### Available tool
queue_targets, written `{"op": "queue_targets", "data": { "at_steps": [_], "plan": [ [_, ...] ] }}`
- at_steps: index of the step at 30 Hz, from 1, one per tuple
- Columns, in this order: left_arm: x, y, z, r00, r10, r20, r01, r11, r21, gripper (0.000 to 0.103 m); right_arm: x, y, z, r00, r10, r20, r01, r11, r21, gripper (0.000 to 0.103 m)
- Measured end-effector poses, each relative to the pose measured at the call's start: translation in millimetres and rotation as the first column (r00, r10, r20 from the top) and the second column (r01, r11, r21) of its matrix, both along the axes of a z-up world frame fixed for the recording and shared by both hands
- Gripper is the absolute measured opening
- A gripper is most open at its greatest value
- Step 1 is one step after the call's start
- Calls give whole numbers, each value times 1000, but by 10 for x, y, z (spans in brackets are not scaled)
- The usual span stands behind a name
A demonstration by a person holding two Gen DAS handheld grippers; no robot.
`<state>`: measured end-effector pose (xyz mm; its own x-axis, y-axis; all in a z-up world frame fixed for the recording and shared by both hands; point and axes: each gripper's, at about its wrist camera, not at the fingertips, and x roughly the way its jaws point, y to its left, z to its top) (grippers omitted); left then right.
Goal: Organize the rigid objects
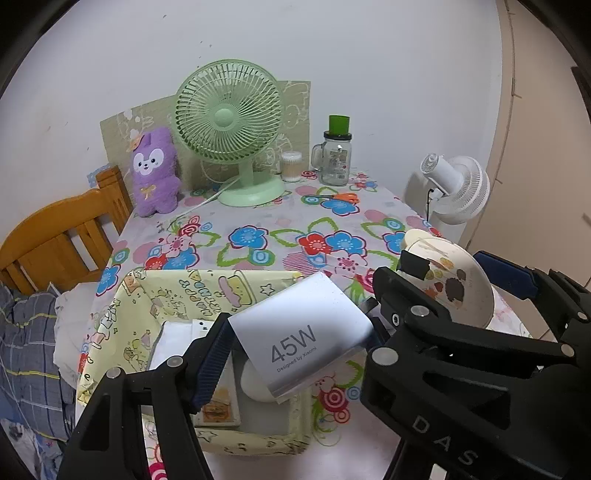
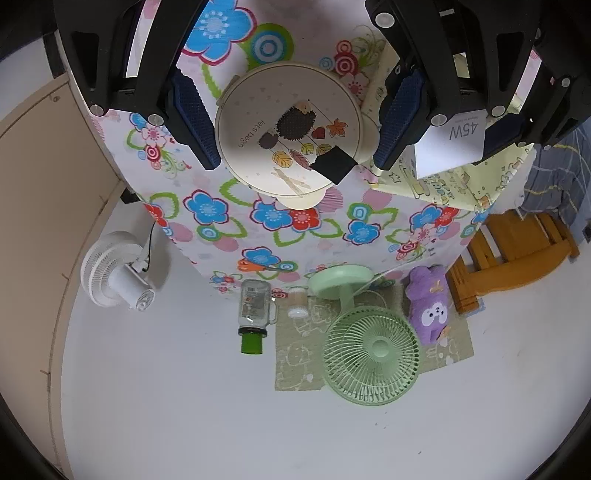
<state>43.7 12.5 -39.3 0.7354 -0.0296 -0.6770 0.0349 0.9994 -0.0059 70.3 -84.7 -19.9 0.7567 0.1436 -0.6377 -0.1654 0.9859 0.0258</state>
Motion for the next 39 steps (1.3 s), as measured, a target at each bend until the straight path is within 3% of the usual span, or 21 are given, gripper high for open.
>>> {"op": "queue_targets", "data": {
  "at_steps": [16,27,39],
  "plan": [
    [122,418,-63,1000,23,-18,-23,1000,-3,73,111,414,-50,998,54,-21,-53,999,10,85],
    [149,660,-130,998,35,-46,-38,998,-50,73,164,680,-74,996,86,-29,-86,996,10,85],
    [185,904,-239,995,79,-68,-81,996,-36,73,193,948,-151,992,122,-43,-122,992,-3,85]
  ]
}}
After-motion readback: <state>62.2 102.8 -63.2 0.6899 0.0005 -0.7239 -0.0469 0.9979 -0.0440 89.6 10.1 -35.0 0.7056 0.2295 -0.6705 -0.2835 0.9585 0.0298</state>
